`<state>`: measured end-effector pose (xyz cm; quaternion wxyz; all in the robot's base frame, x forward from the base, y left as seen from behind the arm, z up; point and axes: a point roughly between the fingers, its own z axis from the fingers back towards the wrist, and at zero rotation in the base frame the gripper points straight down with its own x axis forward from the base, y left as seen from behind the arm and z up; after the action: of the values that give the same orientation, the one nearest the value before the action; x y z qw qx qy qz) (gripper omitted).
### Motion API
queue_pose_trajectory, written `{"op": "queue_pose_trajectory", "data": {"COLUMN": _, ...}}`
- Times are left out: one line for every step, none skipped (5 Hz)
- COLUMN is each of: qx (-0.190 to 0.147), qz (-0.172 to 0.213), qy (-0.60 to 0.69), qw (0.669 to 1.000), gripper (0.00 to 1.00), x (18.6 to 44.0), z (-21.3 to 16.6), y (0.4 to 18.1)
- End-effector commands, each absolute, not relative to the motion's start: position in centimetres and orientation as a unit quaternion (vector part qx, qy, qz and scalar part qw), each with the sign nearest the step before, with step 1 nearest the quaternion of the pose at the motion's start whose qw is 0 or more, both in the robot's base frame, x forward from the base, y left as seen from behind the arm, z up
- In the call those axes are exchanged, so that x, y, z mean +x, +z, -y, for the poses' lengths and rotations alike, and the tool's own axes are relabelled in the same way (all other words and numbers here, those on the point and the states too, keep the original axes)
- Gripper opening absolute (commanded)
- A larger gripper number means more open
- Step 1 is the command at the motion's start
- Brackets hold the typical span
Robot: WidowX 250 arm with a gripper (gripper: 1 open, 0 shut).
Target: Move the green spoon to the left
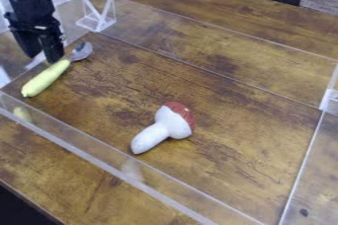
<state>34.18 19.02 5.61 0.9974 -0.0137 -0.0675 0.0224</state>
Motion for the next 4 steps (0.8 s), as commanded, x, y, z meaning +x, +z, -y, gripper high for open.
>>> {"op": "queue_pose_trajectory", "data": {"qx": 0.005, "qz": 0.099, "qy": 0.012, "qw": 0.995, "gripper": 1.0, "x": 34.4, "z": -18.8, "y": 8.5}}
{"op": "queue_pose_trajectory", "data": {"qx": 0.003, "qz": 0.098, "qy": 0.002, "qw": 0.995, "gripper": 0.0, "x": 34.3, "z": -18.2, "y": 8.5}}
{"op": "queue_pose_trajectory", "data": {"qx": 0.002, "qz": 0.099, "qy": 0.013, "qw": 0.995, "gripper": 0.0, "x": 35.3, "z": -17.7, "y": 8.8}}
{"op": "queue_pose_trajectory", "data": {"qx": -0.002, "qz": 0.099, "qy": 0.023, "qw": 0.995, "gripper": 0.0, "x": 36.6, "z": -17.5, "y": 9.1}}
